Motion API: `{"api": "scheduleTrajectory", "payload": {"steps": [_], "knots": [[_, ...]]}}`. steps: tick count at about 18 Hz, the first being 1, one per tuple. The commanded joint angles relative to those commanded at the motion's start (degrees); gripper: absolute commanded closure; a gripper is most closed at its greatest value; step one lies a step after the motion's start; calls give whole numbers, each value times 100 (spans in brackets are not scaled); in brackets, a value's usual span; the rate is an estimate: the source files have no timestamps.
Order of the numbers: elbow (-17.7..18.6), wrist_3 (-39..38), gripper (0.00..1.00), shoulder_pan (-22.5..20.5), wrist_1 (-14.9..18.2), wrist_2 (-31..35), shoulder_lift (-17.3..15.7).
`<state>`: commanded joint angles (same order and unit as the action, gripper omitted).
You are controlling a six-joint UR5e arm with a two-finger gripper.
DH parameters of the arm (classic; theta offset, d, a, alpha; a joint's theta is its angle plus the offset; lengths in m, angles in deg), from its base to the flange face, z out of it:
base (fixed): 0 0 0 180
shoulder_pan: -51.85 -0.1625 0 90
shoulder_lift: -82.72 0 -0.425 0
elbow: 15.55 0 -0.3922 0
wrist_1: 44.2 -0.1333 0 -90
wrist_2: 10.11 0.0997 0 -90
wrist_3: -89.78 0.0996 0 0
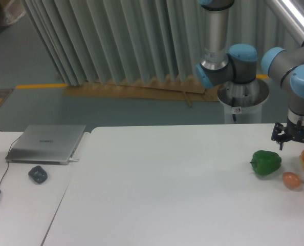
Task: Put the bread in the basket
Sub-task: 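Lower the gripper toward the bread beside the green pepper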
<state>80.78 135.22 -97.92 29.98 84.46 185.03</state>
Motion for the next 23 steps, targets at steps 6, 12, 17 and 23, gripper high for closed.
{"api": "scheduleTrajectory", "payload": {"steps": [6, 12, 17, 23], "knots": [[0, -193, 0, -96, -35, -70, 0], [-18, -246, 0, -264, -35, -228, -17], [-44, -246, 0, -237, -35, -220, -9], [8, -246, 0, -272, -35, -211, 0]]}}
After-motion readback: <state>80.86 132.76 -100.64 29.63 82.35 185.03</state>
